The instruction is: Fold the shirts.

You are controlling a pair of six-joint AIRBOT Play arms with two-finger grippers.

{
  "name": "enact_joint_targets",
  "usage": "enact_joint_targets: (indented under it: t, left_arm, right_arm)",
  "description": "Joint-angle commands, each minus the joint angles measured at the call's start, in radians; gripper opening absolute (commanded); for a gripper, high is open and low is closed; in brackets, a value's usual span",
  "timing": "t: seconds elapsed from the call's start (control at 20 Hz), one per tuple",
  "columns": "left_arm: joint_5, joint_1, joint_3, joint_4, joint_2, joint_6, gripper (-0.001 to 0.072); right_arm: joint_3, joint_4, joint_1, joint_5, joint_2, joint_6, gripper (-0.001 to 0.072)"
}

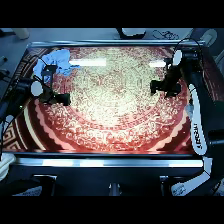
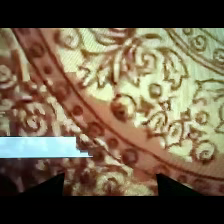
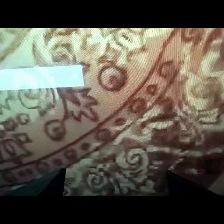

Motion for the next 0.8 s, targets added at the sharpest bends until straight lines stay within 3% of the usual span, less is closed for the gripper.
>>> enact_joint_targets:
  t: [0.0, 0.65, 0.75]
  left_arm:
    - [0.0, 0.0, 0.0, 0.0, 0.001, 0.0, 0.0677]
    - [0.002, 0.0, 0.0, 0.0, 0.0, 0.0, 0.0678]
    - [0.061, -0.003, 0.0, 0.0, -0.005, 0.0, 0.0677]
  right_arm:
    - [0.001, 0.0, 0.001, 0.0, -0.001, 0.0, 0.0671]
    - [0.001, 0.0, 0.001, 0.0, -0.001, 0.0, 0.0671]
    - [0.001, 0.001, 0.001, -0.002, -0.001, 0.0, 0.0671]
